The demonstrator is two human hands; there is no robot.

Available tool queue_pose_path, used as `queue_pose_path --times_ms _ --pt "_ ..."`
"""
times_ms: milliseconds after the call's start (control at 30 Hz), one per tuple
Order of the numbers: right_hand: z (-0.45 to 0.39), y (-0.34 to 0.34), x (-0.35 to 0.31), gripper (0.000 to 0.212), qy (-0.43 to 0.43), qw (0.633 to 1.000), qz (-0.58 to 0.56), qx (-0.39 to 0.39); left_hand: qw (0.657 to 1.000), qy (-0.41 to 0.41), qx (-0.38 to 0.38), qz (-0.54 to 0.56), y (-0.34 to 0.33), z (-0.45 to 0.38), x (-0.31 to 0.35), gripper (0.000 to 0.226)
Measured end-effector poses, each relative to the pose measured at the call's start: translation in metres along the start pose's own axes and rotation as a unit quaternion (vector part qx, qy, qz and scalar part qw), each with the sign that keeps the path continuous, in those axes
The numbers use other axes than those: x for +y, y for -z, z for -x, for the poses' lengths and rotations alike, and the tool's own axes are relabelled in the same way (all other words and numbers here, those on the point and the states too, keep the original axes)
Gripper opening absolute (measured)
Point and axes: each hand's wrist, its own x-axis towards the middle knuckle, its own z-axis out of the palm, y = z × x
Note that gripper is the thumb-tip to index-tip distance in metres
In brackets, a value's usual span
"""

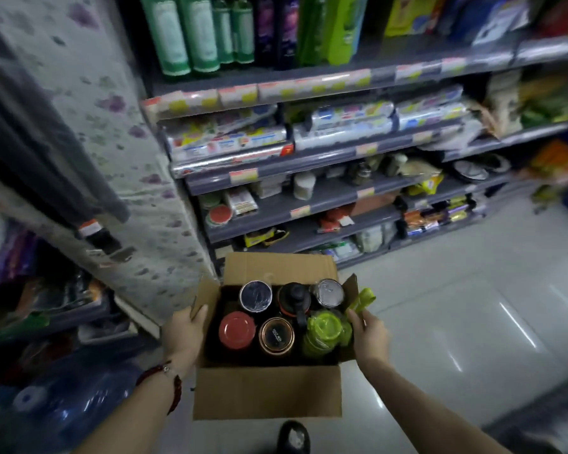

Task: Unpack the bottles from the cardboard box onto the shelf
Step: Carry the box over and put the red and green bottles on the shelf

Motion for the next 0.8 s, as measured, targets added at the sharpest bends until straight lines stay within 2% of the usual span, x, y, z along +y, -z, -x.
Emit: queue_pose_path --times_ms 200,500,800 --pt "-0.030 0.064 0.054 0.031 -0.079 0.993 -0.025 0.086 0.995 -0.070 -0.072 -0.025 -0.069 0.003 0.094 0.033" --pt "-0.088 0.147 0.097 0.025 -0.146 0.971 -0.053 0.182 0.963 -0.185 -0.166 -0.107 -0.190 -0.012 0.214 0.034" --pt "-0.181 0.207 0.111 0.016 -0.199 0.948 -0.084 0.235 0.940 -0.223 -0.224 -0.132 -0.301 -0.041 0.334 0.032"
